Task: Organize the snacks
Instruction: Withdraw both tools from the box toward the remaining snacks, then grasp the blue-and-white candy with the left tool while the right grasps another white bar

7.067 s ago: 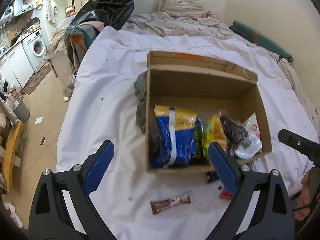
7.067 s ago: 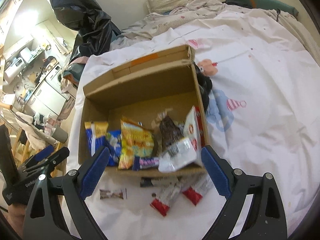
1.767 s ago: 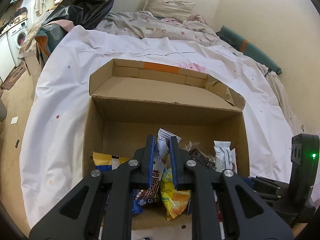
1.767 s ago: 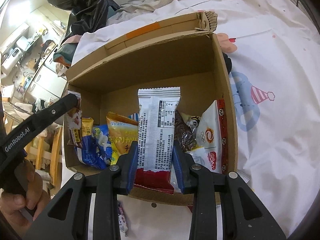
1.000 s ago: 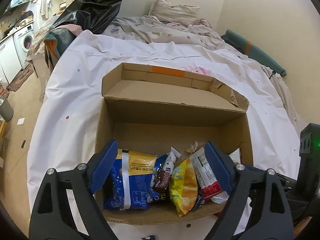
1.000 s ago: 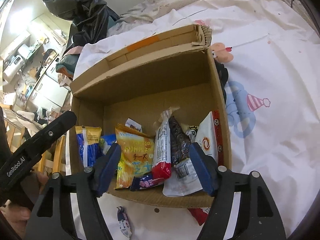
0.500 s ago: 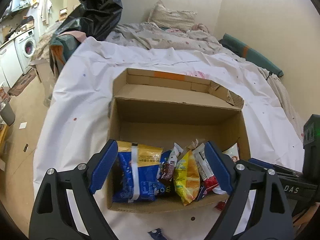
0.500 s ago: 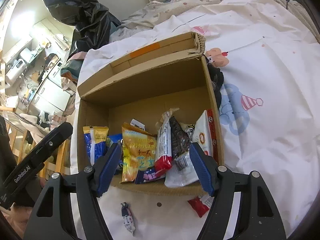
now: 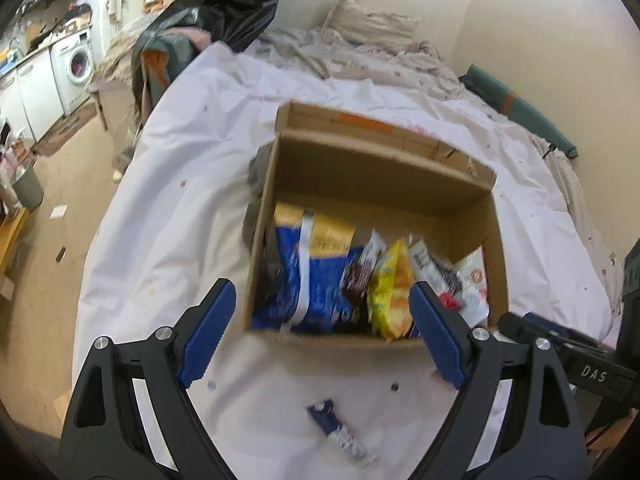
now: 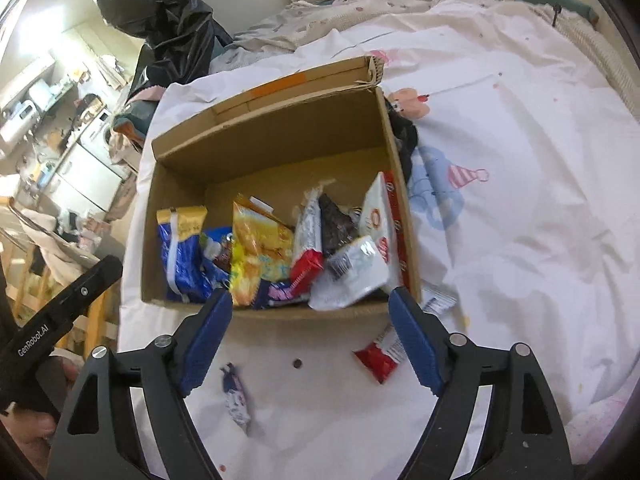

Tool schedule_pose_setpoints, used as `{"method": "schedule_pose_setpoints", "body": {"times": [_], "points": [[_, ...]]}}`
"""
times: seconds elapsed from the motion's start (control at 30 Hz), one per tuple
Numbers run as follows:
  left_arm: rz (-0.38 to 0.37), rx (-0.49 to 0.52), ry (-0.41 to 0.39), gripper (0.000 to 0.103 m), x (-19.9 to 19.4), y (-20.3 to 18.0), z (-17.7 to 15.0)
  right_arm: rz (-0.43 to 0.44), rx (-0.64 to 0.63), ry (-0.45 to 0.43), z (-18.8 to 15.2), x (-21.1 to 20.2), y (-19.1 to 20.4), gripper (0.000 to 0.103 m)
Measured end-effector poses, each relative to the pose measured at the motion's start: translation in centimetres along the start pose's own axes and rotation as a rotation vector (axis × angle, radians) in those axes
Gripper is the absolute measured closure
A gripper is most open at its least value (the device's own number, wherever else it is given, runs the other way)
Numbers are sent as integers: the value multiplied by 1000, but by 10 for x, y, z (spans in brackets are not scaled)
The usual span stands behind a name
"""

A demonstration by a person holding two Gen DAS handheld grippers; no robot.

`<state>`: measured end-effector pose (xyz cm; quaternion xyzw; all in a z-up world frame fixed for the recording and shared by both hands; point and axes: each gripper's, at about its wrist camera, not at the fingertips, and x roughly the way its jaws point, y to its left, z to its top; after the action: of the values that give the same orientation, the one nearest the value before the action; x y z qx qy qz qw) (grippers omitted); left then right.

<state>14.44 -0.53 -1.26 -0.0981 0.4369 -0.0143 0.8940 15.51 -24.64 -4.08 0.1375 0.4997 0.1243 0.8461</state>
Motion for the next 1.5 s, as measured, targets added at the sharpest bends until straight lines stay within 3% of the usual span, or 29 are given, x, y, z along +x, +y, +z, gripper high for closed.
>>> {"method": "schedule_pose_setpoints", "body": {"times": [0.17, 0.27, 0.4, 0.67, 0.7, 0.83, 0.93, 1.03, 1.13, 1.5], "points": [[44, -36, 68, 17, 5, 6, -22, 13, 5, 28, -14, -2, -4, 20], [10, -49, 113, 17, 10, 7, -32, 20, 36, 48, -21, -1, -12, 20], [53, -62, 140, 17, 16, 8, -45, -3, 76, 58, -30, -2, -28, 20], [51, -109, 353, 19, 54, 2, -84, -44, 157, 74, -37, -5, -56, 20], [56, -104, 376, 22, 59, -1, -90, -46, 176, 72, -36, -5, -60, 20], [50, -54, 448, 59, 75, -15, -109, -39, 296, 93, -37, 0, -83, 20], [36, -24, 494, 64, 82, -24, -120, -24, 350, 138, -40, 13, -92, 20], [66, 11, 517, 88, 87, -27, -126, -27, 338, 188, -40, 32, -86, 21], [104, 23, 533, 88, 87, -27, -126, -74, 318, 212, -35, 52, -79, 25], [69, -16, 419, 88, 54, -25, -107, -310, 173, 289, -32, 110, -45, 28]]}}
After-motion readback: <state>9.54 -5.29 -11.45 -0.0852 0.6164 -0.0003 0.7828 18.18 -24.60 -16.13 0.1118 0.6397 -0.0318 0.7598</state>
